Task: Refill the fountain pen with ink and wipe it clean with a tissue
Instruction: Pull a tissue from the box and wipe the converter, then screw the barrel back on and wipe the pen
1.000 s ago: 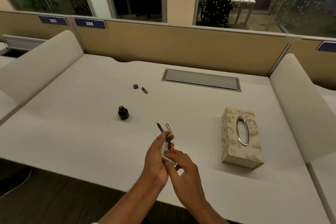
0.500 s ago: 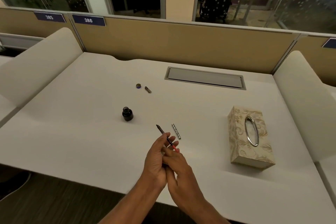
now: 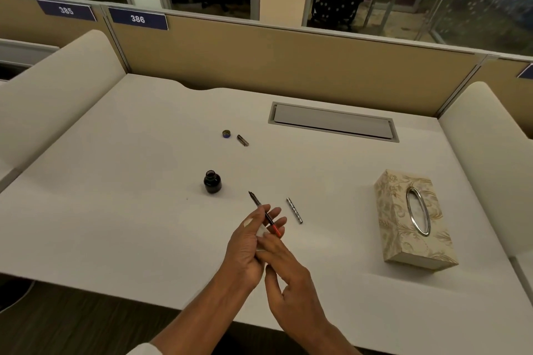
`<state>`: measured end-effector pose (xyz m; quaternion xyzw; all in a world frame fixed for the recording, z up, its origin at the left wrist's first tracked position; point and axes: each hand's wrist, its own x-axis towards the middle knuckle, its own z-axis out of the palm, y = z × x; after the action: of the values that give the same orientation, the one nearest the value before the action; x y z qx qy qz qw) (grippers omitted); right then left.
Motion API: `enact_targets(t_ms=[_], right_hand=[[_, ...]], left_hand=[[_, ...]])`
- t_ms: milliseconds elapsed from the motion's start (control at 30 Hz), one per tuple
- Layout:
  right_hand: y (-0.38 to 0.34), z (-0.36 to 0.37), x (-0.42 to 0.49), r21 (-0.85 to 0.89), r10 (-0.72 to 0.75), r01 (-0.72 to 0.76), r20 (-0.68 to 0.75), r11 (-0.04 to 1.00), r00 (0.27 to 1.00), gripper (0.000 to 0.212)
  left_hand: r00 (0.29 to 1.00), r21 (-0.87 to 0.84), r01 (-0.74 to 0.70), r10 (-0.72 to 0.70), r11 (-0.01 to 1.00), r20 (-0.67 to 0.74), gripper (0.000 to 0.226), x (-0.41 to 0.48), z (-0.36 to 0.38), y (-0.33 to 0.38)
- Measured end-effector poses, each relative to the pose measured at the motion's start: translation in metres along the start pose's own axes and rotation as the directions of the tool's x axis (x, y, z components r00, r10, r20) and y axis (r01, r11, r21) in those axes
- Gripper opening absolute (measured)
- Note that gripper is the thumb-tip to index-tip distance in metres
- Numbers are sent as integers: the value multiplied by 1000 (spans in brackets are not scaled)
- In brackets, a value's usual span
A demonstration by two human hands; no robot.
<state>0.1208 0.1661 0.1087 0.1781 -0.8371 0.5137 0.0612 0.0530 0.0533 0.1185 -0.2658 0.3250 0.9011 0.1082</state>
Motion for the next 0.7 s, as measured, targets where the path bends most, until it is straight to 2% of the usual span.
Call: enact_targets(t_ms=[67, 167, 267, 367, 467, 700], right_hand=[[3, 0, -1, -54, -24, 22, -36, 998, 999, 48], [10, -5, -2, -120, -52, 30, -184, 992, 981, 43], [24, -13, 8, -122, 43, -89, -338, 989, 940, 33], [50, -18, 26, -139, 132, -206, -416, 969, 900, 29], [77, -17, 44, -186, 183, -288, -438, 939, 880, 26], [125, -3, 66, -238, 309, -418, -388, 876, 868, 21]], left_hand=[[1000, -9, -14, 14, 1000, 4, 18, 7, 1, 2], [1000, -34, -28, 28, 999, 4, 16, 18, 2, 4], [999, -33, -39, 39, 999, -2, 16, 28, 1, 2], [999, -26, -40, 39, 999, -26, 17, 36, 0, -1], [999, -27, -42, 41, 999, -36, 16, 43, 0, -4], [998, -61, -15, 11, 998, -70, 19, 58, -4, -11]])
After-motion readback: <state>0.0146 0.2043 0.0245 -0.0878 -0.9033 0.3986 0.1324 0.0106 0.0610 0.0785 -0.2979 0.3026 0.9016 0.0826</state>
